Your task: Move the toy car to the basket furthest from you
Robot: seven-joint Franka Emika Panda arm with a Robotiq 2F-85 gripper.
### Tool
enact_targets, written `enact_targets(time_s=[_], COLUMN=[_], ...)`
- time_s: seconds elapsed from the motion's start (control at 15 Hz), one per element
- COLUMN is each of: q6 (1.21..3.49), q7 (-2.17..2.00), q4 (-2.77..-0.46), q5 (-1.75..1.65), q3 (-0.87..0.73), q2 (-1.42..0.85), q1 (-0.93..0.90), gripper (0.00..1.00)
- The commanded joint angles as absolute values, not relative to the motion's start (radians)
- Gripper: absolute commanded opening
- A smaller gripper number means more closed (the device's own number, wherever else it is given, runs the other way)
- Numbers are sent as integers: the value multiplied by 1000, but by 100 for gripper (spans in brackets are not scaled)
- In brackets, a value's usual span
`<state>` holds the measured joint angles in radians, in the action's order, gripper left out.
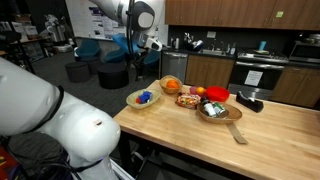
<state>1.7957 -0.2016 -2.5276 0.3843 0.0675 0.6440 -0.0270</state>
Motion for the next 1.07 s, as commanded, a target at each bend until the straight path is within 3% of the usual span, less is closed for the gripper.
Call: enact_targets(time_s=[0.0, 1.0], q6=[1826, 1977], q7=[-191, -149], q4=[-2488, -2334], q5=[400, 333], q3=[83, 117], q2=[513, 159], q1=[-46, -84], gripper=[100, 100])
